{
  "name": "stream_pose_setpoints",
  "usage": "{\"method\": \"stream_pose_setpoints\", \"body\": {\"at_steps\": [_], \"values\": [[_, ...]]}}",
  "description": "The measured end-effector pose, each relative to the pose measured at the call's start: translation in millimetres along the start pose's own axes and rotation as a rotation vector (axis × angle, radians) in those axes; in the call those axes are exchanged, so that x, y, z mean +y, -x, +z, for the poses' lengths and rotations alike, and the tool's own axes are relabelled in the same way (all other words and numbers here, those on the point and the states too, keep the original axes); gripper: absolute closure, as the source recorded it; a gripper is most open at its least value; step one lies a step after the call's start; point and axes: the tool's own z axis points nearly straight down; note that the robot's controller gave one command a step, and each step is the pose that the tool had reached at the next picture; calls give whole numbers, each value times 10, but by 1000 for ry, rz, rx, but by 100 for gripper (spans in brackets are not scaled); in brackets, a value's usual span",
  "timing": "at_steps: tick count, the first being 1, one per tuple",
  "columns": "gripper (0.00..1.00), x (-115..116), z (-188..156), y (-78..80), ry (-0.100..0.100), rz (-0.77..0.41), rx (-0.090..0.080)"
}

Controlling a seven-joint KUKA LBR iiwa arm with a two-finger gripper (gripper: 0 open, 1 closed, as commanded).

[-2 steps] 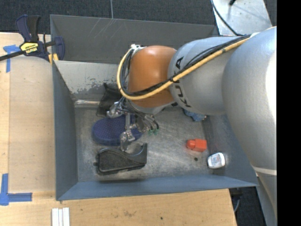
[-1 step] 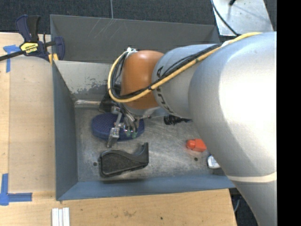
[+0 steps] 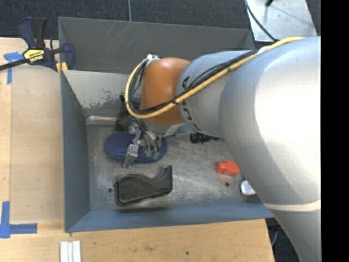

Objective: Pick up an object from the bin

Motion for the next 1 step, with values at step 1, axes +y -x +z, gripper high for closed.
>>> {"method": "stream_pose_setpoints", "body": {"at_steps": [1], "values": [[100, 14, -1280, 56, -3, -3, 11]]}}
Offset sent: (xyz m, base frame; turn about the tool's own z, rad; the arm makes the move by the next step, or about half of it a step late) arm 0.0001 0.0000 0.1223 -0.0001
